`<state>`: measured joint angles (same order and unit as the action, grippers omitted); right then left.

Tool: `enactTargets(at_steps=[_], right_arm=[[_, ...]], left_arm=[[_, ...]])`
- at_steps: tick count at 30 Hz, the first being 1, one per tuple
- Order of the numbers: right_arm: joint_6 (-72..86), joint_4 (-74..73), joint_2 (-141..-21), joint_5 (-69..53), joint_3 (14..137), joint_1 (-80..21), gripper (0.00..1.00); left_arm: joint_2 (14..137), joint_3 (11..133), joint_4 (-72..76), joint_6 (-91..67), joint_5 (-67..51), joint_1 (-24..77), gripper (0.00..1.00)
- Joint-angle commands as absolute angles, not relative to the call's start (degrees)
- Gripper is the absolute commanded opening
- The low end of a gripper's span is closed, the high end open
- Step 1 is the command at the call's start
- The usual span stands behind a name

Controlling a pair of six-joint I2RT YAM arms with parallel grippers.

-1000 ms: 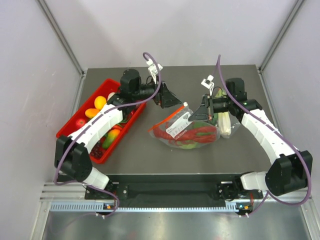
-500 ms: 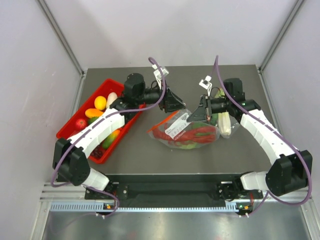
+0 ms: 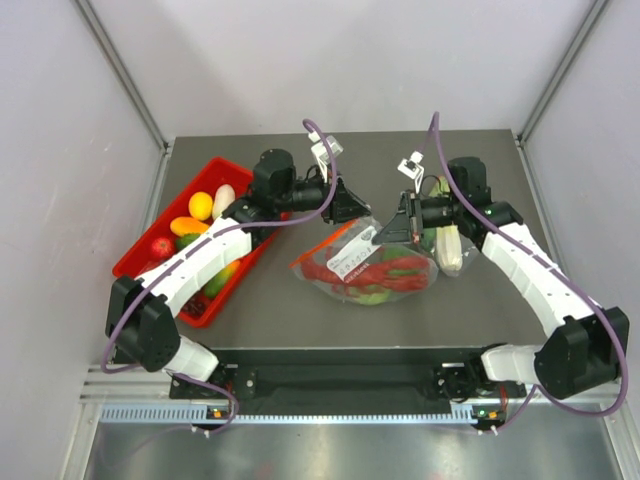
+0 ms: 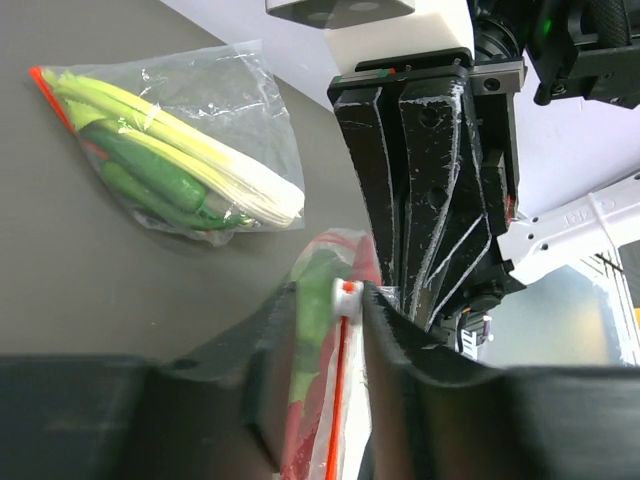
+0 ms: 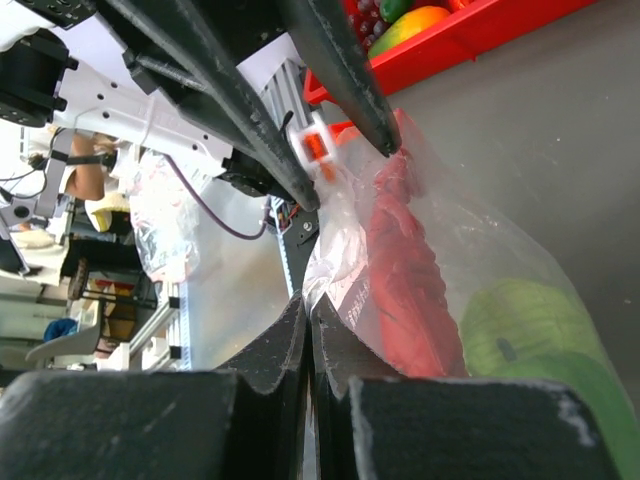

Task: Open the zip-top bag and remove the fake food

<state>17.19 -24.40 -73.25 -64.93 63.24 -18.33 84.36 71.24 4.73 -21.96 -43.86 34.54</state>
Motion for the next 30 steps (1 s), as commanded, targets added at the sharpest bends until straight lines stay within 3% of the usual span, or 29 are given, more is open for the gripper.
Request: enactTargets(at_steps=[1, 2, 4, 5, 8, 9, 14, 25, 30], right_arm=[[17.93, -20.22, -70.93, -66.53, 63.28, -19.16, 0.0], [17.93, -20.3, -70.84, -66.45, 63.11, -19.16, 0.0], [17.84, -20.3, -70.58, -65.92, 62.93, -19.16, 0.01], [17.75, -20.3, -70.49, -65.48, 62.76, -19.07, 0.06], [16.27, -21.97, -70.22, -63.99, 63.36, -19.07, 0.23], [15.82, -22.58, -70.05, -63.72, 63.54, -18.9, 0.37], [9.41, -30.49, -70.31, -59.68, 67.93, -18.37, 0.54], [11.6, -24.44, -71.1, -58.09, 69.52, -18.72, 0.58], [13.27, -21.54, -72.51, -56.69, 69.35, -22.32, 0.53]], left_arm=[[82.27, 72.69, 6.06, -21.0, -43.5, 34.8, 0.32], [82.18, 72.34, 6.76, -21.27, -44.03, 34.89, 0.18], [82.09, 71.9, 7.73, -22.41, -44.73, 34.89, 0.03], [81.92, 71.29, 8.17, -22.85, -45.69, 34.81, 0.0], [81.48, 70.14, 10.02, -24.43, -47.54, 34.89, 0.0], [81.39, 70.22, 10.02, -24.96, -49.11, 34.89, 0.0], [81.04, 70.22, 10.02, -27.07, -53.52, 34.72, 0.0], [81.3, 70.14, 9.93, -29.27, -56.87, 34.72, 0.0], [81.83, 70.49, 10.11, -29.36, -56.25, 34.8, 0.0]])
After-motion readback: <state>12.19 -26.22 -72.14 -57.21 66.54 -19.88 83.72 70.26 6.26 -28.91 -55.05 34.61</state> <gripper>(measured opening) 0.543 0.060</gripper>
